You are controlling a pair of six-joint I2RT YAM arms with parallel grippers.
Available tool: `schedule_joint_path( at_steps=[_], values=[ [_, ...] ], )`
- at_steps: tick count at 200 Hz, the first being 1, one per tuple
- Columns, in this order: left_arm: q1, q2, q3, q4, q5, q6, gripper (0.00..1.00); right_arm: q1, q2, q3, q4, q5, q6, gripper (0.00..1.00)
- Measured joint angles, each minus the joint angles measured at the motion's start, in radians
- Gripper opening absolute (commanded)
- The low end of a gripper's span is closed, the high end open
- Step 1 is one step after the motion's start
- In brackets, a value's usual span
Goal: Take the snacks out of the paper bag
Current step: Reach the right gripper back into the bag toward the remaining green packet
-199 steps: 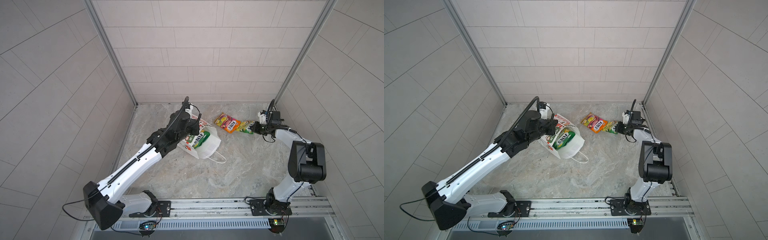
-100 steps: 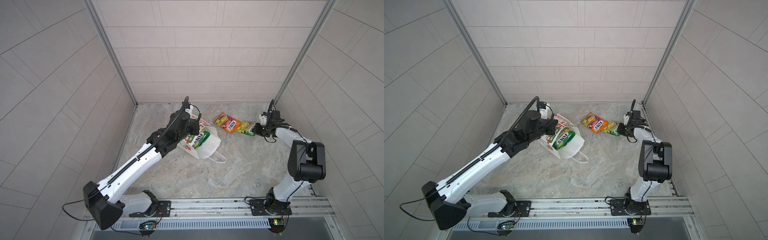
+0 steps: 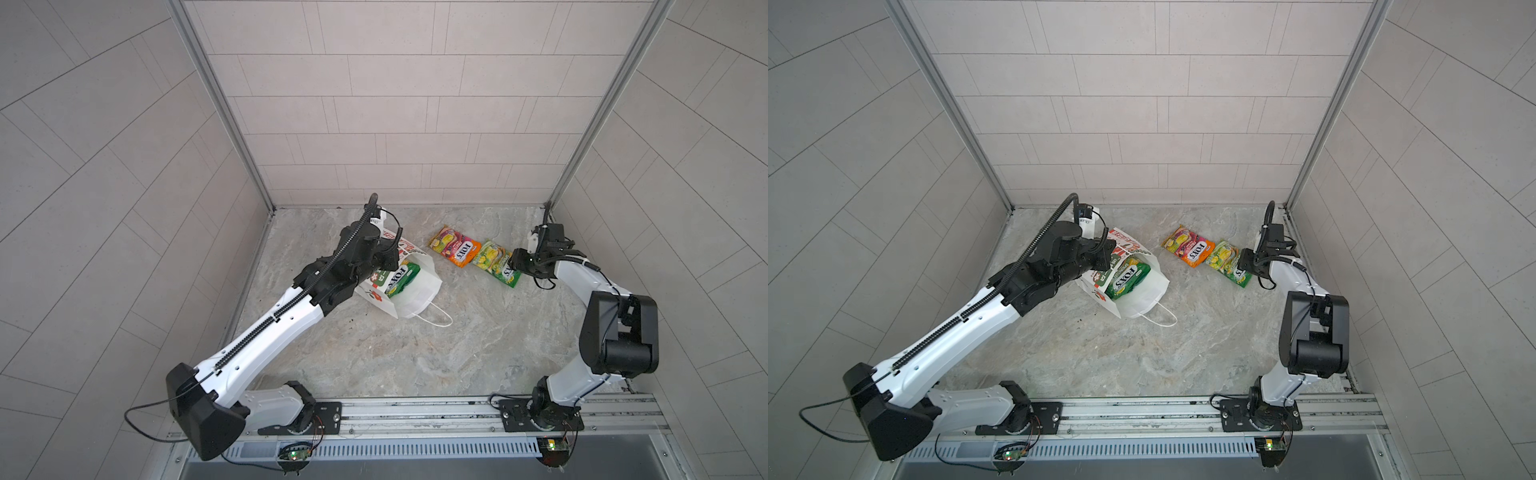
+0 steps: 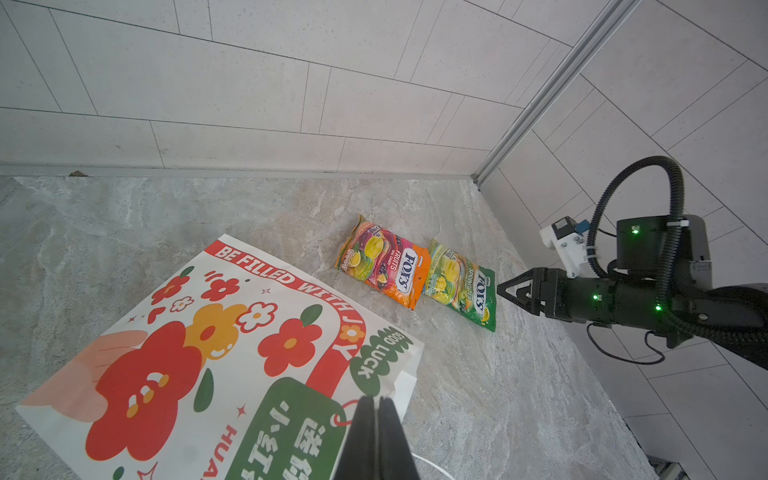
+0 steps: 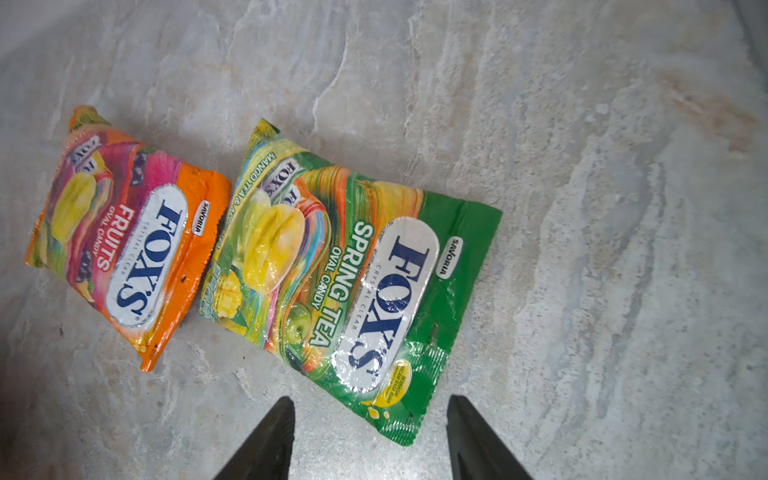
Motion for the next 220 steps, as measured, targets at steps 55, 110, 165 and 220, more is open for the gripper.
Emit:
schedule_joint_path(
  at_steps=[55, 110, 165, 220],
  values=[
    [0.0, 0.0, 0.0, 0.0, 0.007, 0.0, 0.0, 0.002, -0.147, -0.085, 0.066, -0.14, 0.064, 0.61],
    [0.0, 0.0, 0.0, 0.0, 0.018, 0.0, 0.0, 0.082, -0.26, -0.181, 0.193, -0.358, 0.145, 0.61],
    [0.0, 0.0, 0.0, 0.0, 0.019, 0.0, 0.0, 0.32, -0.331, -0.208, 0.253, -0.454, 0.137, 0.61],
    [0.0, 0.0, 0.0, 0.0, 0.02, 0.0, 0.0, 0.537, -0.382, -0.261, 0.324, -0.417, 0.11, 0.6]
  ],
)
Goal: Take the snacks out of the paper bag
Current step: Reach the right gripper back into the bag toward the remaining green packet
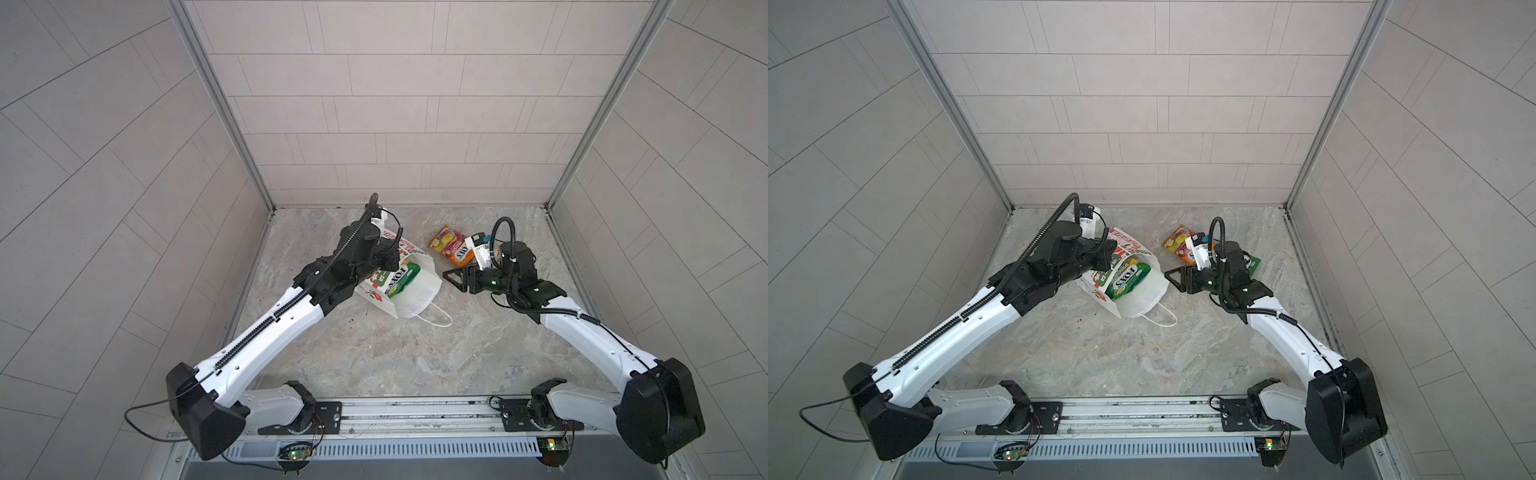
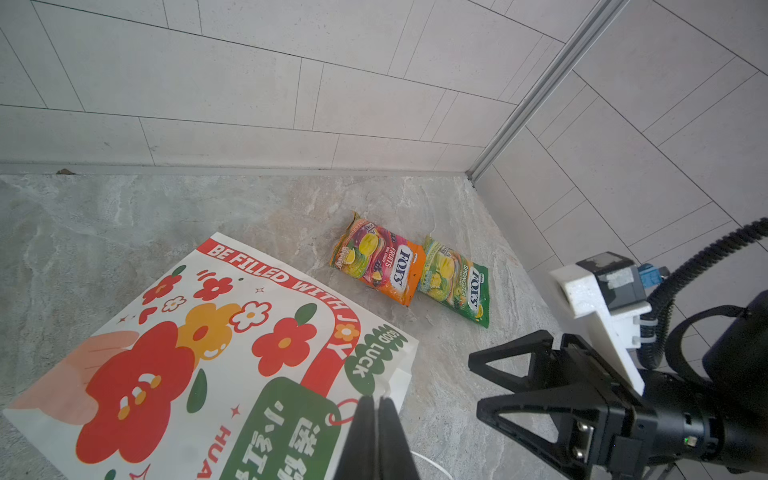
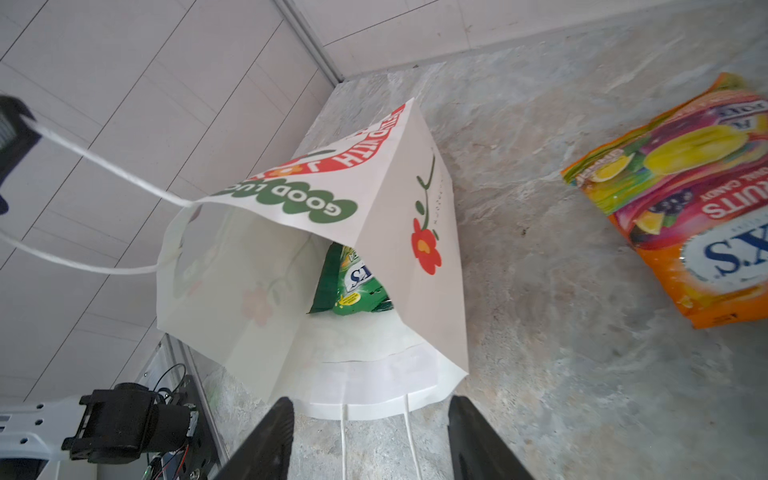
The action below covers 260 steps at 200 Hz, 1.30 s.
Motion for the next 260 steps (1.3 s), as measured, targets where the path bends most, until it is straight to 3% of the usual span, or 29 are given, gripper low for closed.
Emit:
schedule_joint_path(
  at_steps=[123, 198, 260],
  values=[
    [0.0, 0.0, 0.0, 0.0, 0.023, -0.018, 0.0, 0.303, 0.156, 0.003, 0.088, 0.102, -0.006, 0.56],
    [0.0, 0.0, 0.001, 0.0, 0.026, -0.02, 0.0, 0.347, 0.337, 0.054, 0.095, 0.175, 0.039, 0.52],
    [0.0, 0.0, 0.0, 0.0, 0.026, -0.024, 0.0, 0.356, 0.419, 0.087, 0.134, 0.299, 0.153, 0.5]
  ],
)
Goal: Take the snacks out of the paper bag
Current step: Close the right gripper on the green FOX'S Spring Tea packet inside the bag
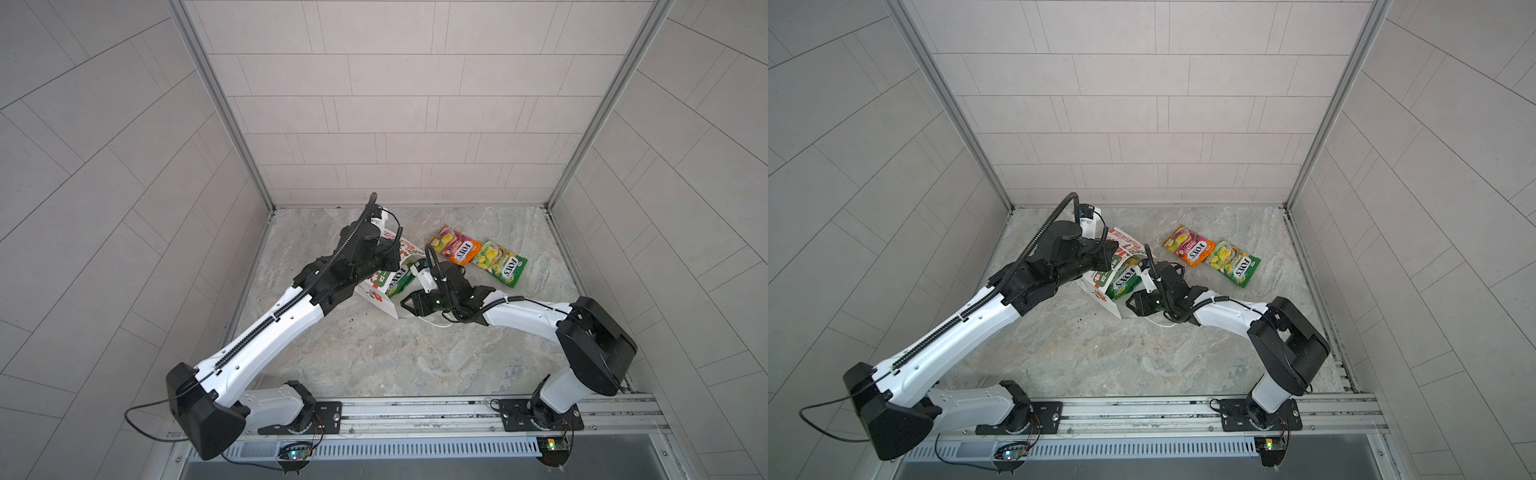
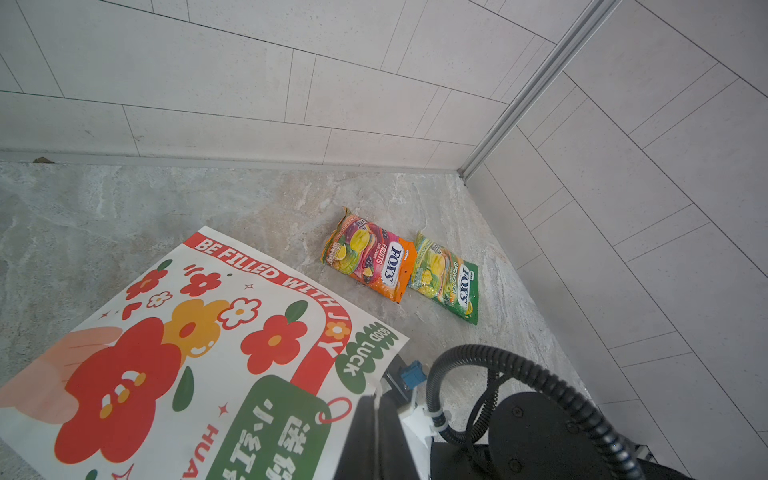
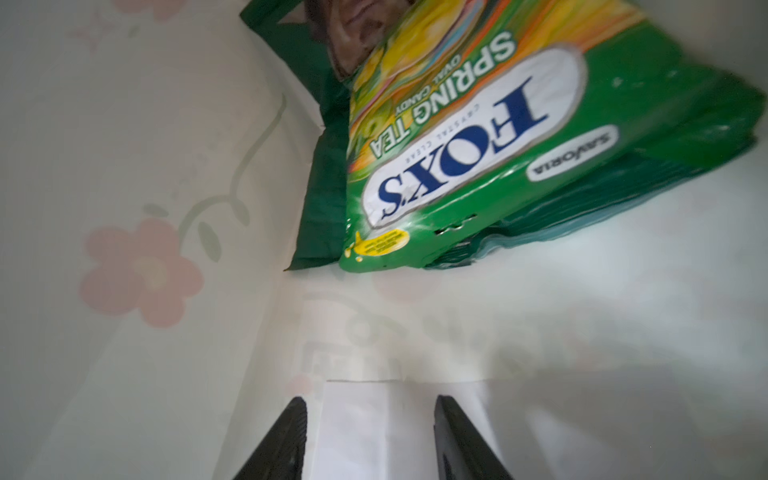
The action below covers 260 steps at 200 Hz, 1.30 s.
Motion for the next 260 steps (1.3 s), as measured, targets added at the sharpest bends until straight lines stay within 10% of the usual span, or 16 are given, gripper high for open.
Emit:
schedule_joint_path(
  at_steps=[260],
  values=[
    [-0.009, 0.011, 0.002, 0.002, 0.025, -0.002, 0.0, 0.009, 0.189, 0.131, 0.175, 0.245, 0.355, 0.42]
  ],
)
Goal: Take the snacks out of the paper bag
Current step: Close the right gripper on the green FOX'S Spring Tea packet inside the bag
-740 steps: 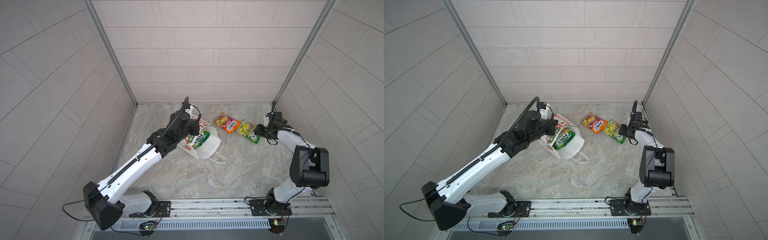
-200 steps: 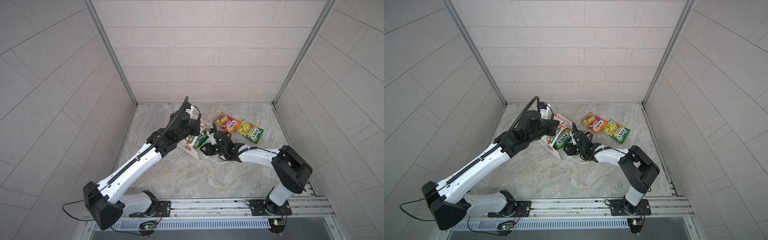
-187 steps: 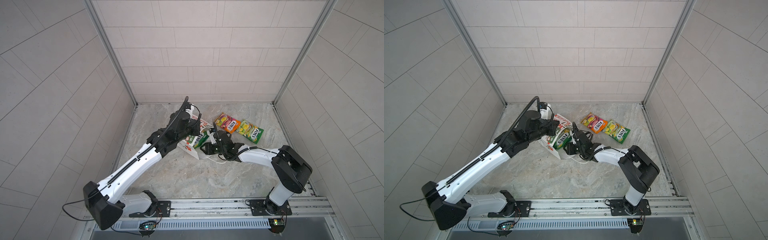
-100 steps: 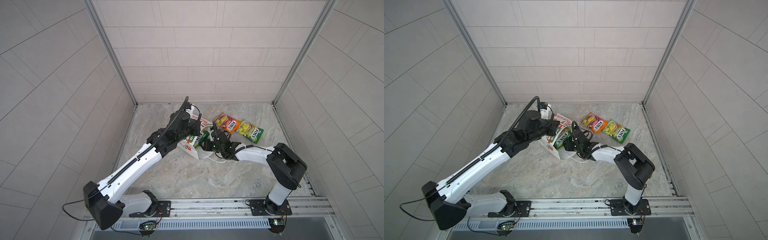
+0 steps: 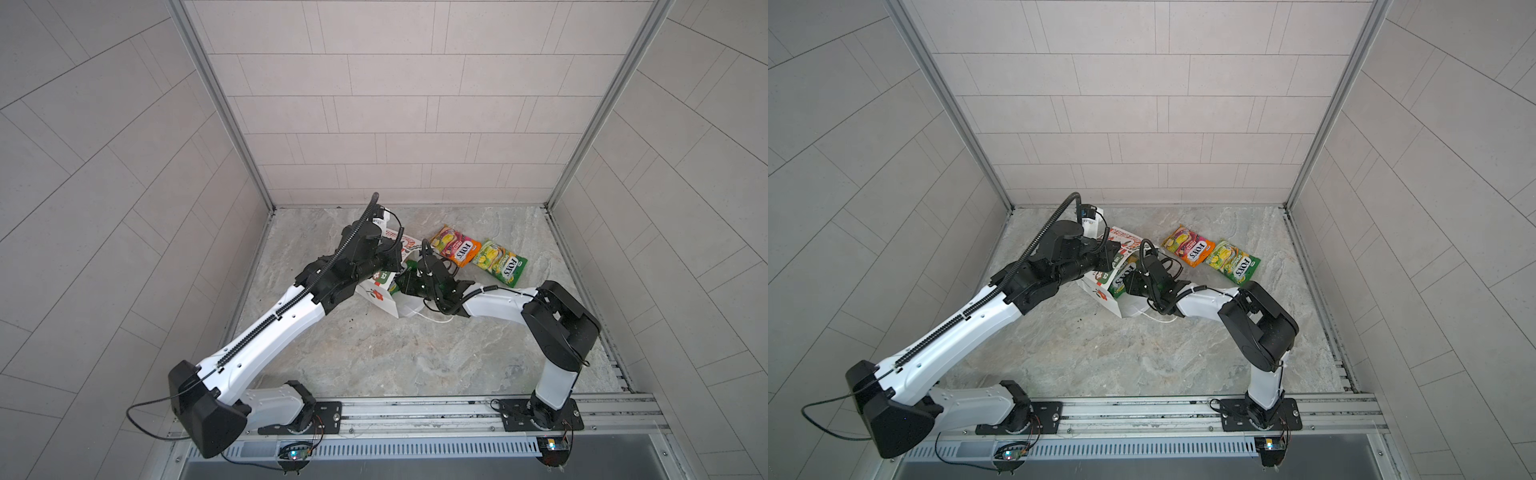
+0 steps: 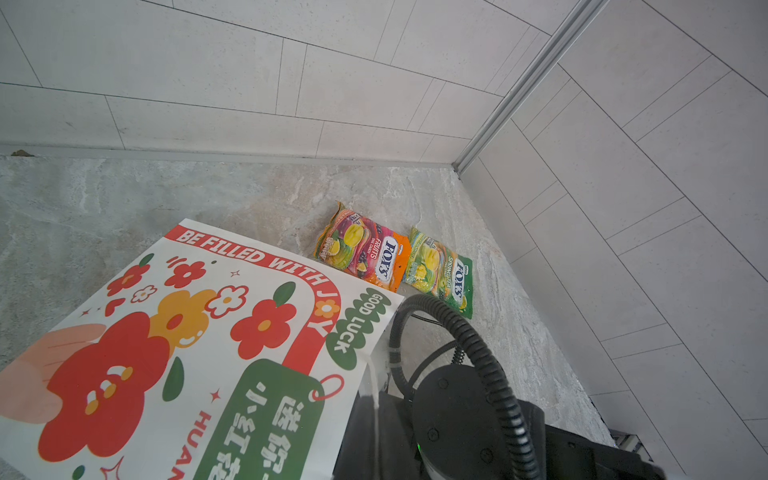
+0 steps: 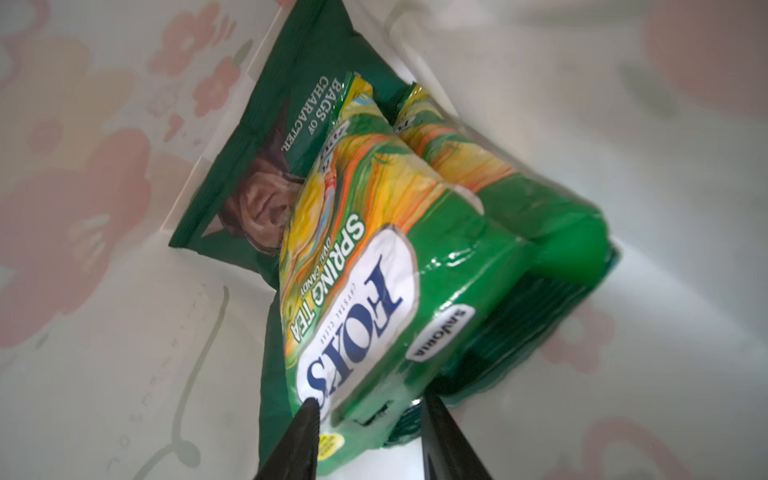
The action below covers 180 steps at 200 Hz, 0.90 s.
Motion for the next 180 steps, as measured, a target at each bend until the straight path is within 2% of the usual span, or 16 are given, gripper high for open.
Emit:
schedule_joint_path(
  at_steps=[132, 180],
  values=[
    [-0.002, 0.006, 0.0, 0.005, 0.0, 0.0, 0.0, 0.0, 0.051, 0.056, 0.034, -0.071, 0.002, 0.34],
    [-0.002, 0.008, 0.0, 0.006, 0.0, 0.0, 0.0, 0.002, 0.054, 0.084, -0.019, -0.04, 0.002, 0.43]
  ],
)
